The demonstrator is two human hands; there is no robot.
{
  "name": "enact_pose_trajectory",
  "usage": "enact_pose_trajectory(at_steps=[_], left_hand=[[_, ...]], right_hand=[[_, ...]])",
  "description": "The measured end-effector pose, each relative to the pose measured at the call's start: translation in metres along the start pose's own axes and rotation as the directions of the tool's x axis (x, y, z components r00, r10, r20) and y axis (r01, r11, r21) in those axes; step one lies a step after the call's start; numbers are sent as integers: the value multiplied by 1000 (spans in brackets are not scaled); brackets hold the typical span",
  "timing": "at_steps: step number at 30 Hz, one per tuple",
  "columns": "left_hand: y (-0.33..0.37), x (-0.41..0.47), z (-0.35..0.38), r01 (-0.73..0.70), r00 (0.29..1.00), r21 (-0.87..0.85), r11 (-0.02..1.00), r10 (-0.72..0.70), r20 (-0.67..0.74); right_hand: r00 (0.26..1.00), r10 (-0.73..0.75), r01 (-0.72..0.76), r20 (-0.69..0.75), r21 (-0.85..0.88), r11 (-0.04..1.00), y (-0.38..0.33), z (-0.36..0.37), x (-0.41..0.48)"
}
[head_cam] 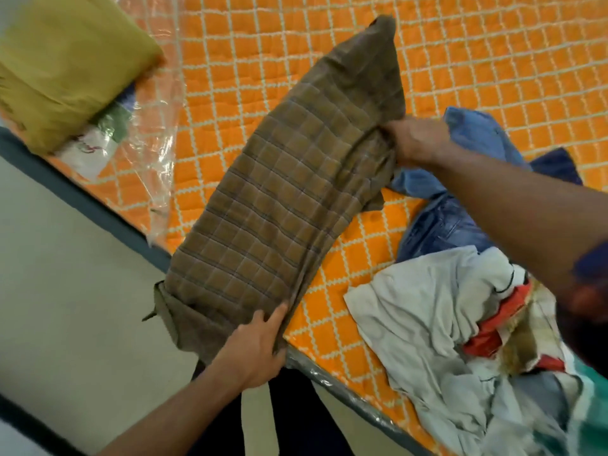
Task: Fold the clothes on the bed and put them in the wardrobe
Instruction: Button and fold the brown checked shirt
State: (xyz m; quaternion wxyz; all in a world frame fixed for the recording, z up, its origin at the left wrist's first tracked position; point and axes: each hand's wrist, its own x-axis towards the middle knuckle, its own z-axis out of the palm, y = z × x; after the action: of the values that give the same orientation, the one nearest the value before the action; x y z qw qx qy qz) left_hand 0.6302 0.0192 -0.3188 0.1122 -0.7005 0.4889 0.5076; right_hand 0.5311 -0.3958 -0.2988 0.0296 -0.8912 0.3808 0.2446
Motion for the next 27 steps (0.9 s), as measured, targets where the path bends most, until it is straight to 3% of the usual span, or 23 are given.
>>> enact_pose_trajectory(at_steps=[3, 6, 8, 10, 12, 14, 16, 18, 20, 21, 22, 24, 27], left_hand=[[-5, 8, -8, 14, 985, -200, 980, -49, -167], [-13, 11, -30, -21, 895, -554, 832, -231, -381], [-32, 13, -41, -30, 772, -463, 886, -274, -574], [-55, 17, -45, 42, 686, -316, 948, -258, -681], [-80, 18, -42, 125, 698, -276, 953, -283, -658], [-105, 14, -25, 219, 718, -280, 935, -349, -603], [-127, 7, -4, 261, 704, -449, 854, -487, -517], [-155, -1, 19, 394, 762, -537, 746, -591, -263], [-178, -16, 38, 527, 823, -401, 749, -567, 21], [-188, -22, 46, 567, 812, -315, 761, -580, 61], [-192, -25, 49, 558, 809, -326, 763, -587, 12], [-198, -27, 43, 449, 754, -530, 719, -623, -207], [-193, -19, 9, 116, 706, -572, 812, -472, -527]], right_hand=[[971, 112, -93, -211, 98, 991, -22, 12, -7], [890, 212, -137, -404, 206, 969, -56, 4, -22], [845, 222, -70, -486, 310, 948, -87, 4, -34], [874, 109, 114, -473, 418, 901, -125, 14, -41], [924, -120, 256, -363, 355, 899, -161, 36, -44], [950, -215, 273, -228, 265, 925, -178, 67, -41], [984, -90, 133, -152, 302, 944, -165, 90, -32], [995, 34, 1, -90, 362, 932, -150, 98, -25], [993, 64, -20, -101, 387, 922, -148, 95, -27], [985, 62, 7, -163, 392, 920, -156, 91, -32], [969, 62, 40, -238, 401, 915, -165, 87, -38], [934, 25, 133, -356, 414, 901, -191, 81, -56], [924, -81, 246, -374, 418, 875, -246, 94, -94]])
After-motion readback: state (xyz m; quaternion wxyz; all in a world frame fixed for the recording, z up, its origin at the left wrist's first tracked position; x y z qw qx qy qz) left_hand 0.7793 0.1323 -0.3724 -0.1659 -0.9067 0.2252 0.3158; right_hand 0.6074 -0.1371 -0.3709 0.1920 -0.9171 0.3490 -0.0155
